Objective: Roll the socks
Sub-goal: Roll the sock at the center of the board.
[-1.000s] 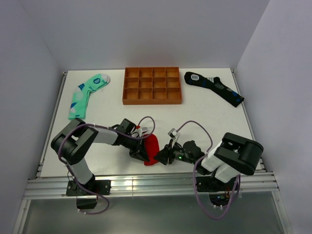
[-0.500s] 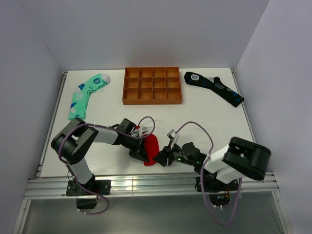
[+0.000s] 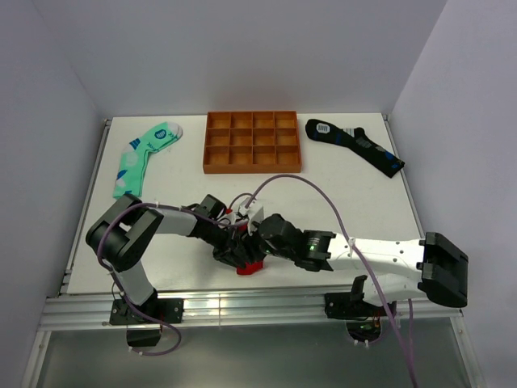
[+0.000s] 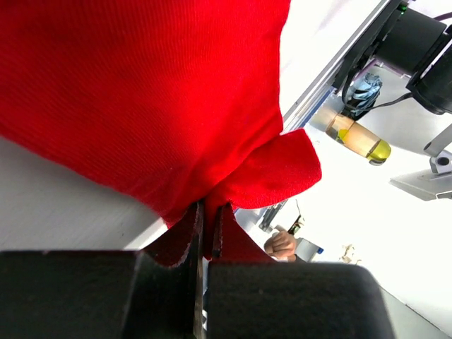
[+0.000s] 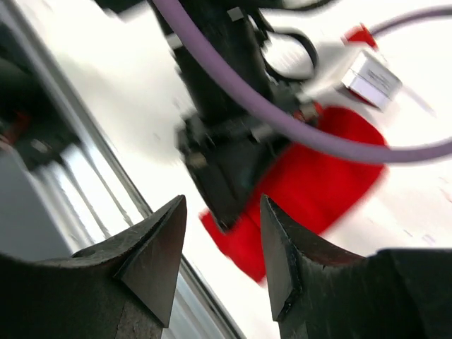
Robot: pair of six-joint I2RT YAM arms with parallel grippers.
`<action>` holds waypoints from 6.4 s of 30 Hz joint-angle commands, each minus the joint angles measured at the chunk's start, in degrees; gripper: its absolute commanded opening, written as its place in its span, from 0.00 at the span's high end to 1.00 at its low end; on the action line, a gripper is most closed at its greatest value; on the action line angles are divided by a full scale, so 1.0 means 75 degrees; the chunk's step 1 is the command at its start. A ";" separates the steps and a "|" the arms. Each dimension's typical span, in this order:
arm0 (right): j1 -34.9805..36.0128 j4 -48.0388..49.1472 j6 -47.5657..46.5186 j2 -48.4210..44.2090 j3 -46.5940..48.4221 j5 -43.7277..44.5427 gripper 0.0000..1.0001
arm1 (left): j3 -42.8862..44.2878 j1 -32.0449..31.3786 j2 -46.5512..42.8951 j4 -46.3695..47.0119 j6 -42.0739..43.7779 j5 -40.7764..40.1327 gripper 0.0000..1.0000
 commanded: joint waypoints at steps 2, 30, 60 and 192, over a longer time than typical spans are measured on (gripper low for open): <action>-0.0021 -0.2488 -0.1069 -0.0068 0.0510 0.0229 0.47 | 0.0011 0.0035 0.0218 -0.0626 0.0596 -0.1205 1.00; 0.0459 -0.1260 -0.0742 0.1278 0.0229 0.0145 0.48 | 0.0644 0.0328 0.0617 -0.1552 0.1323 -0.1170 1.00; -0.0290 -0.1048 0.1261 0.1899 -0.0345 -0.1223 0.92 | -0.0527 0.0726 -0.0507 0.1176 -0.0761 -0.1509 0.89; -0.3677 -0.5316 0.0325 0.5592 0.2890 -0.3241 0.65 | -0.1312 -0.5064 -0.1820 0.3650 0.1887 -0.6702 1.00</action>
